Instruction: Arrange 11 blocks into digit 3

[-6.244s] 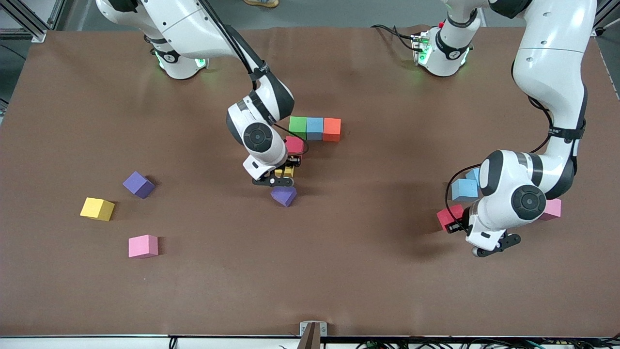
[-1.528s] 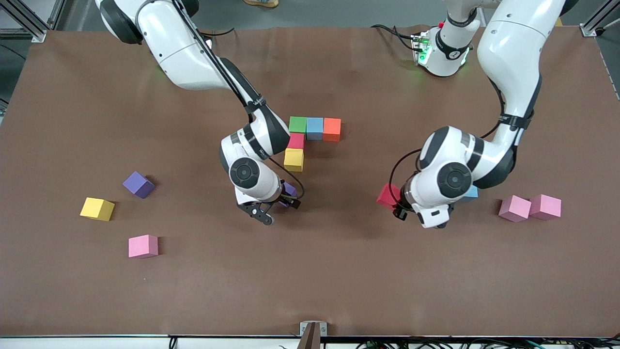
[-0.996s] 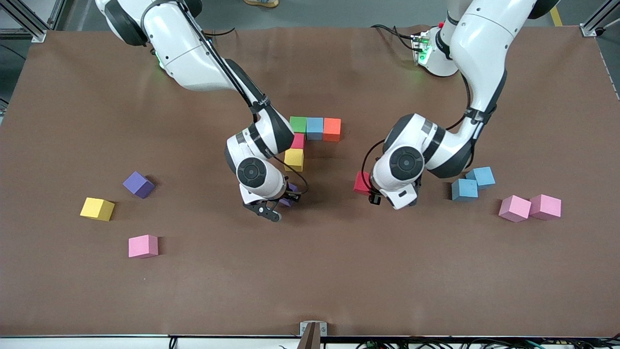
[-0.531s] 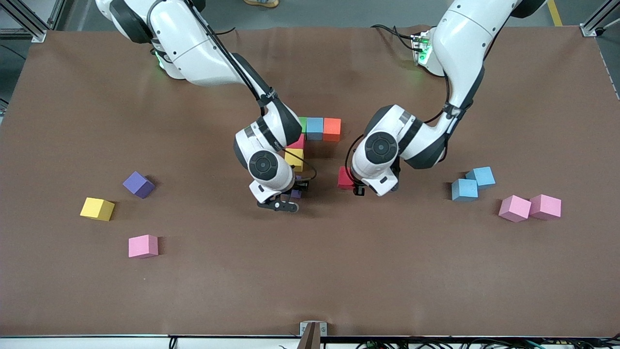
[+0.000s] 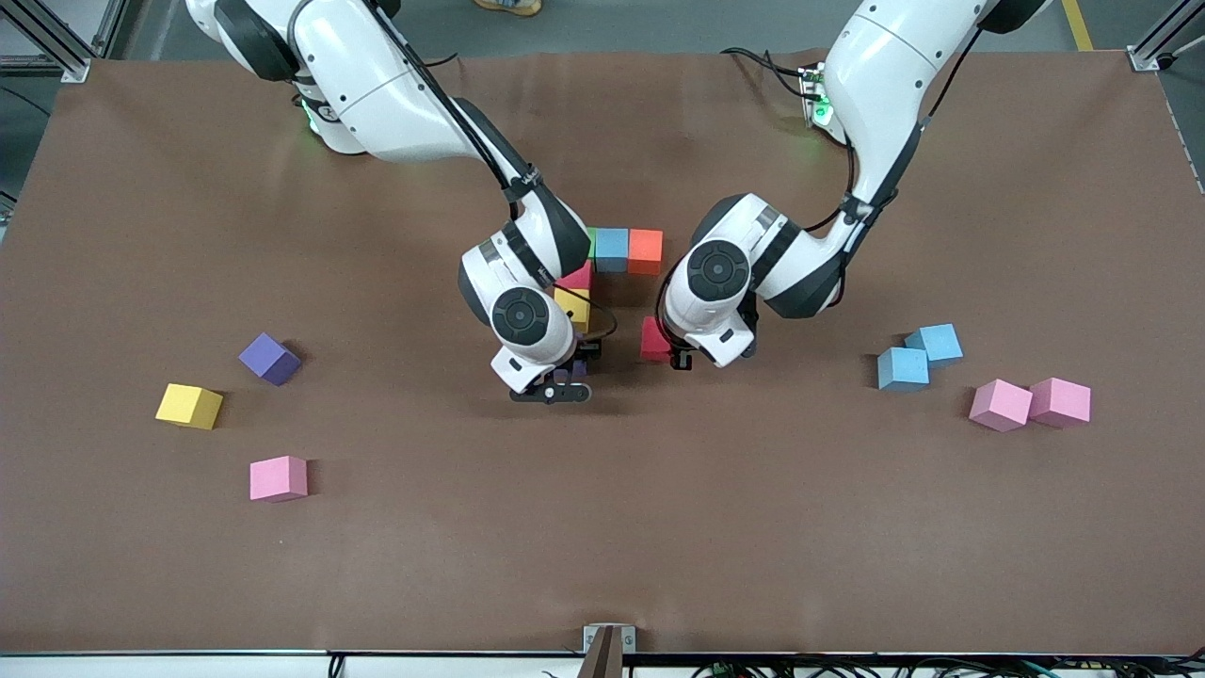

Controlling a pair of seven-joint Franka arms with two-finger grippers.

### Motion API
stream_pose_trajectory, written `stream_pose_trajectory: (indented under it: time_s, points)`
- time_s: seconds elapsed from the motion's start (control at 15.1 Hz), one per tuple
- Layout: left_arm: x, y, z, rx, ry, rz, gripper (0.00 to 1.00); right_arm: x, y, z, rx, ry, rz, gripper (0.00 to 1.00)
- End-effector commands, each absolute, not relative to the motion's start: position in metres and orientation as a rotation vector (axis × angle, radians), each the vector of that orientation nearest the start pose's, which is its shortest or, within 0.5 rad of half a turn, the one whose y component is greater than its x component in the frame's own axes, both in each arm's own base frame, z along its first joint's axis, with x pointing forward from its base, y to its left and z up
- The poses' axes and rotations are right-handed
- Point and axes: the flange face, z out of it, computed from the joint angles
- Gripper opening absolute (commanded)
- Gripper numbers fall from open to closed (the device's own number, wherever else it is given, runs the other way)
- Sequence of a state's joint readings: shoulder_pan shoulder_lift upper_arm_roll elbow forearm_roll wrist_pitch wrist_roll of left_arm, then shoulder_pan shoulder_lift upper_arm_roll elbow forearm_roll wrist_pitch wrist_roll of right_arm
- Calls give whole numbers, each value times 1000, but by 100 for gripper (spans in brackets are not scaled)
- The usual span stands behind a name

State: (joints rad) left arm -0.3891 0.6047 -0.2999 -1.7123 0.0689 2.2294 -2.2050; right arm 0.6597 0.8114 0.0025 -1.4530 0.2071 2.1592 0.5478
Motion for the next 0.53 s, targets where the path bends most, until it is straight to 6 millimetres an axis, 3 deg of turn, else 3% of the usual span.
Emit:
stream_pose_trajectory:
  time_s: [0.0,0.27,0.47]
  points:
    - [519,-414,249,-2248,-2133,187,3,539,440,192,-3079,-20,317,30]
    - [497,-432,242,-2276,-2073,186,2,531,441,186,-3091,-30,336,31]
    - [492,-432,239,-2273,-2061,184,2,530,439,183,-3096,-28,342,31]
